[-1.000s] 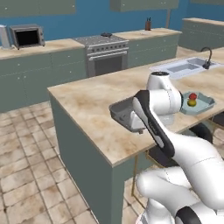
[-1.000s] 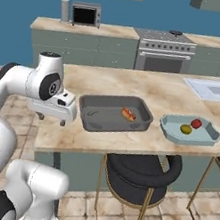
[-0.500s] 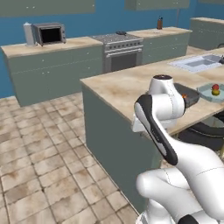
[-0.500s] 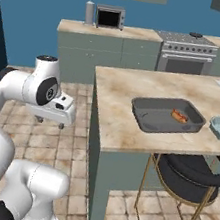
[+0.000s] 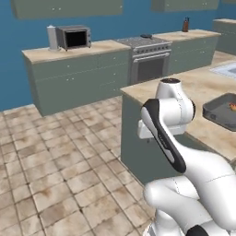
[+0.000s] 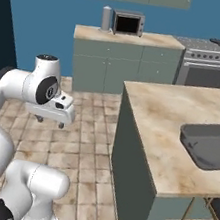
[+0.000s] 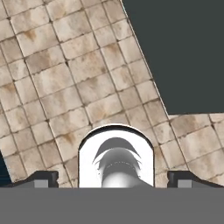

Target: Place the cold items (bell pepper and orange) from the fridge in one tupperware on the dining counter. Place the warm items (kebab skewer and hot dog) in the stove area in another tupperware.

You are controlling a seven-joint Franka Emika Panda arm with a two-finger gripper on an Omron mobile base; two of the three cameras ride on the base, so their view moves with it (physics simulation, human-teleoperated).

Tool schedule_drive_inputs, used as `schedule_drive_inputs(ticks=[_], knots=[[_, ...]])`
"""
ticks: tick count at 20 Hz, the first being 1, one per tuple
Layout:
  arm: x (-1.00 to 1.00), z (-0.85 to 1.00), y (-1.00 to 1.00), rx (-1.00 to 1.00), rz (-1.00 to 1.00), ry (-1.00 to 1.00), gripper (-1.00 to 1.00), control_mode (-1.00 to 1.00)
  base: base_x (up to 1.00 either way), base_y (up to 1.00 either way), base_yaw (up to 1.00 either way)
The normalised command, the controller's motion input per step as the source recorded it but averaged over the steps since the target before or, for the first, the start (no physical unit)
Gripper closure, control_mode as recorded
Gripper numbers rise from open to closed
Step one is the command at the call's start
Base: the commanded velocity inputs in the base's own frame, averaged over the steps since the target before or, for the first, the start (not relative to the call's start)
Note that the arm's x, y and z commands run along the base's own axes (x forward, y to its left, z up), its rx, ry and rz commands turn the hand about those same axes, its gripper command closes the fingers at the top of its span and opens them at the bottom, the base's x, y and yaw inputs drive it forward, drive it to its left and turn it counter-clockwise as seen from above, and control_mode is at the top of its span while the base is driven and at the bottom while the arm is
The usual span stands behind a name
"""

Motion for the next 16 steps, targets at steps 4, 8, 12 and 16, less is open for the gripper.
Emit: schedule_drive_inputs(ticks=[4, 8, 12, 16], knots=[[0.00, 0.00, 0.00, 0.00, 0.00, 0.00, -1.00, 1.00, 0.93, 1.00, 0.00], [0.00, 0.00, 0.00, 0.00, 0.00, 0.00, -1.00, 1.00, 1.00, 1.00, 0.00], [0.00, 0.00, 0.00, 0.00, 0.00, 0.00, -1.00, 1.00, 1.00, 1.00, 0.00], [0.00, 0.00, 0.00, 0.00, 0.00, 0.00, -1.00, 1.00, 1.00, 0.96, -0.06]])
